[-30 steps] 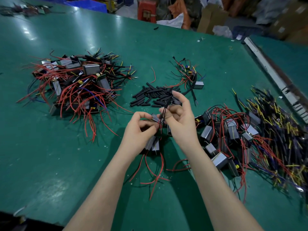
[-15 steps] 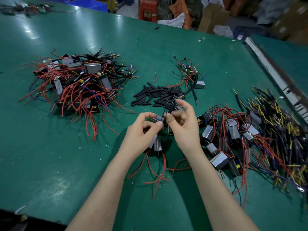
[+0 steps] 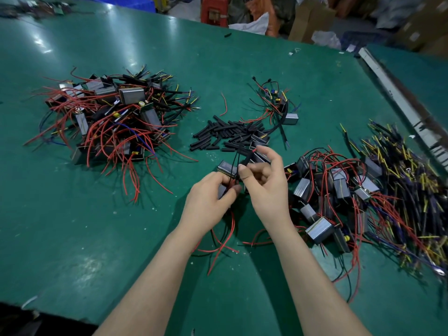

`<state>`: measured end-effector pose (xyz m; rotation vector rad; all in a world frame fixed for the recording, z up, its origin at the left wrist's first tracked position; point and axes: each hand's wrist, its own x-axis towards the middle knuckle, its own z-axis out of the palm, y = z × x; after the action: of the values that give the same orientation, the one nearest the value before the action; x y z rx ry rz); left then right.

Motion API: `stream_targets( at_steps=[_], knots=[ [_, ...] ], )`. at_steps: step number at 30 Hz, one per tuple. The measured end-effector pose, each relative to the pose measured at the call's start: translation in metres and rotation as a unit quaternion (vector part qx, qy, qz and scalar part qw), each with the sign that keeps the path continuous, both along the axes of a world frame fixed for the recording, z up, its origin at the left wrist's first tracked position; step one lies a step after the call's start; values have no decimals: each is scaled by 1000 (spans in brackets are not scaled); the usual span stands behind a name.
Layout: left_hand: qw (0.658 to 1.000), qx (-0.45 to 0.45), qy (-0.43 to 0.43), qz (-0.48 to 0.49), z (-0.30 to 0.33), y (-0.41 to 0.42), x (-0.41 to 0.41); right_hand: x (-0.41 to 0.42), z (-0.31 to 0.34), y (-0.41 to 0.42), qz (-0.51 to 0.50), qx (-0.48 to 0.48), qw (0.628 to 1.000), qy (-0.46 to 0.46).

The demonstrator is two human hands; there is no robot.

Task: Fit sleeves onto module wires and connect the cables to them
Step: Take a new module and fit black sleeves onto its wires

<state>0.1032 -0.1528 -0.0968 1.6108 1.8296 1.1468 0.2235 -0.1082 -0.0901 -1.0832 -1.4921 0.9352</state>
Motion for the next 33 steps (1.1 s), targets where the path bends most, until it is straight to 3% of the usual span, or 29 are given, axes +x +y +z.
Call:
stream_targets(
  at_steps=[6, 13, 21, 27, 33],
  knots=[
    [999, -36, -24, 14, -1, -3, 1, 6, 1, -2, 29, 4, 997, -65],
    [1000, 15, 1, 6, -2, -2, -1, 15, 5, -3, 60, -5, 993, -104],
    [999, 40, 7, -24, -2, -4, -1, 13, 8, -4, -9, -5, 1000, 12],
    [998, 48, -11, -30, -2, -5, -1, 17, 11, -4, 19, -13, 1000, 14],
    [997, 31, -32, -56, 3, -7, -3, 22, 16, -1, -59, -34, 995, 70]
  ],
)
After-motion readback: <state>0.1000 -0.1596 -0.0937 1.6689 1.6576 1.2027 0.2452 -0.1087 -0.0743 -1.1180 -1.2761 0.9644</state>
